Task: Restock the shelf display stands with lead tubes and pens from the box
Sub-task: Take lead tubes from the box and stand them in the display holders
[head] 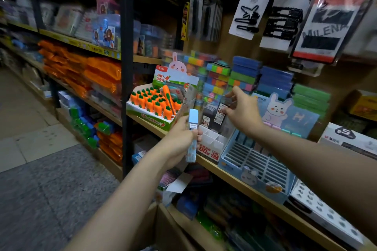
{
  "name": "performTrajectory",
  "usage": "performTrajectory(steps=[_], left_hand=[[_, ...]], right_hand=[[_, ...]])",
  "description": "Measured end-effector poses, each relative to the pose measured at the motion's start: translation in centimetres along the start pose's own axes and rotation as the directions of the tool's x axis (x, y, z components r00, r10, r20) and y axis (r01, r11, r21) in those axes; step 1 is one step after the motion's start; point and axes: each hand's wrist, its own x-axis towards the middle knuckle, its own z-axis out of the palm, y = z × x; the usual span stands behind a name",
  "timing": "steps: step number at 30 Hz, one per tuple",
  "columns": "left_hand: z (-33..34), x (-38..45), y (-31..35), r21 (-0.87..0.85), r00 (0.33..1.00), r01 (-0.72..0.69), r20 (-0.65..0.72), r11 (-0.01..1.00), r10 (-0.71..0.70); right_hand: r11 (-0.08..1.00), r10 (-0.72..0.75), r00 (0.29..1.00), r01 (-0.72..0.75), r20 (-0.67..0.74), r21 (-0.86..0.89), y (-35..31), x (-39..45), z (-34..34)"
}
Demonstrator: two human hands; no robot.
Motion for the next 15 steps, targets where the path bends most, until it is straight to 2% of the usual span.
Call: performTrajectory(steps=[5, 15], left_hand=[[0.1, 0.1, -0.7, -0.021, 1.0, 0.015, -0.014, 1.0, -0.015], [0.8, 0.1, -1.8, 0.028, 0.998, 0.056, -0.039, 0.998, -0.055]], right_hand=[[0.996, -0.024, 0.999, 0.028, 0.042, -0.082, 0.3, -0.7, 0.7], [0.999, 0.01, 0.998, -0.008, 0.064, -0.033, 0.3, -0.4, -0.5]])
